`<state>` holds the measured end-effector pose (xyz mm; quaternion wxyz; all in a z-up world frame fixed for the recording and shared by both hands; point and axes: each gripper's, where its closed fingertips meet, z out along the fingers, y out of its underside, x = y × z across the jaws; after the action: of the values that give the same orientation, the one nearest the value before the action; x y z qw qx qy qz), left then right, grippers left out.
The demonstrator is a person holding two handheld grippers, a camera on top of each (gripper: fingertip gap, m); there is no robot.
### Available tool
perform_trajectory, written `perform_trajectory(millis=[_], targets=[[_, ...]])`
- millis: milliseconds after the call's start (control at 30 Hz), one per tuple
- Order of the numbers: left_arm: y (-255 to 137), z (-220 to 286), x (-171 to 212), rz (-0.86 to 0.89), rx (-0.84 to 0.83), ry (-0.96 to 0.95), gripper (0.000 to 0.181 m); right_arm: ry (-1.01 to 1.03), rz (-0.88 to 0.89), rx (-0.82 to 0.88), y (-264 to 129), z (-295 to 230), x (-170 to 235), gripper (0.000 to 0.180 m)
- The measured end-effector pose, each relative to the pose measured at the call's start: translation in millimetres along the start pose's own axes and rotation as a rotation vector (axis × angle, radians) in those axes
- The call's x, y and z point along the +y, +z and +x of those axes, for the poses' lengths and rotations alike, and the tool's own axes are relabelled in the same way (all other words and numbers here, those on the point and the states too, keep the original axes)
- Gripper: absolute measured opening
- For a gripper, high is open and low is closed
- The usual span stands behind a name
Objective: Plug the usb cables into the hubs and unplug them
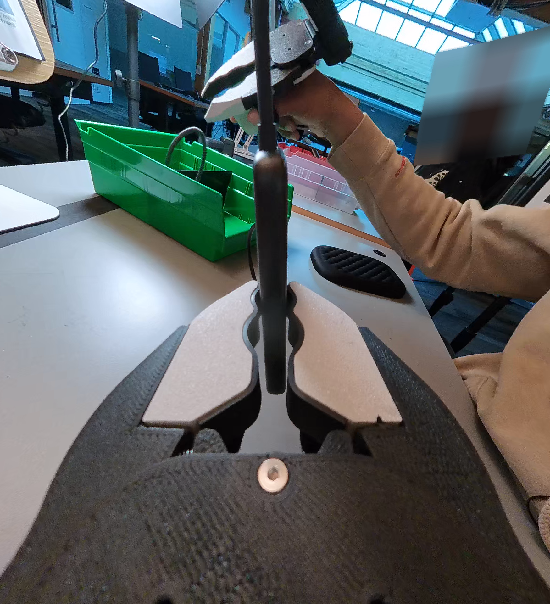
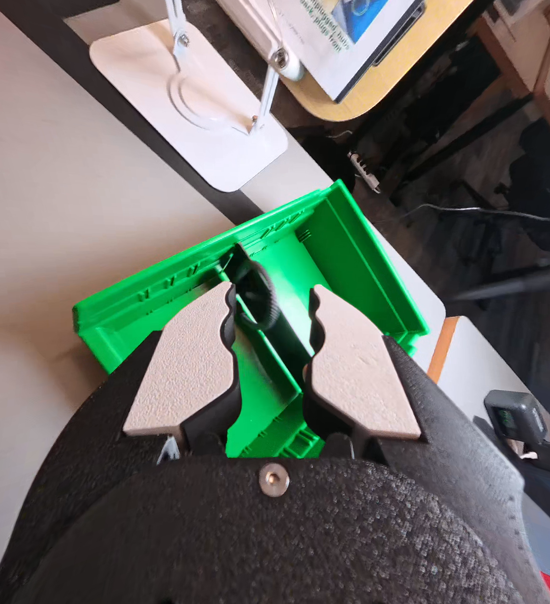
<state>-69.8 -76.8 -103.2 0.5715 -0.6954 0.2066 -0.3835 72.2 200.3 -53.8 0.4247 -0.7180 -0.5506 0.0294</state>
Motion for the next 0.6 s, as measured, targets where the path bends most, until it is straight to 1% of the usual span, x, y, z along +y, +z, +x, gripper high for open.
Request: perform_trajectory(millis=[67, 133, 233, 300, 400, 467, 533, 600], targets=[[0.3, -0.3, 0.6, -0.002, -0.001, 0.0, 0.012, 0.006, 0.029, -0.007, -2.5, -5.8, 2.3, 0.042], [0.7, -1.3, 1.7, -0.005, -0.003, -0.002, 0.012, 0.042, 0.093, -0.051, -6.6, -16.2, 1.4, 0.041], [1.5, -1.9, 2.5, -0.002, -0.003, -0.008, 0.012, 0.08, 0.284, -0.153, -19.1, -41.3, -11.3, 0.039], [2.2, -1.7, 2.2, 0.003, -0.004, -0.006, 0.012, 0.095, 0.453, -0.272, -34.2, -70.7, -24.9, 0.038], [3.2, 0.6, 1.2, 0.013, 0.001, 0.001, 0.012, 0.168, 0.692, -0.521, -63.4, -128.4, -41.8, 0.035], [4.3, 2.7, 1.1, 0.017, 0.007, 0.008, 0.012, 0.206, 0.817, -0.677, -84.0, -168.1, -49.2, 0.028], [5.5, 5.0, 1.3, 0.016, 0.013, 0.017, 0.012, 0.209, 0.823, -0.854, -97.2, -211.8, -52.7, 0.028], [6.4, 7.8, 0.2, 0.025, 0.021, 0.027, 0.012, 0.204, 0.809, -0.976, -105.0, -248.3, -54.1, 0.028]])
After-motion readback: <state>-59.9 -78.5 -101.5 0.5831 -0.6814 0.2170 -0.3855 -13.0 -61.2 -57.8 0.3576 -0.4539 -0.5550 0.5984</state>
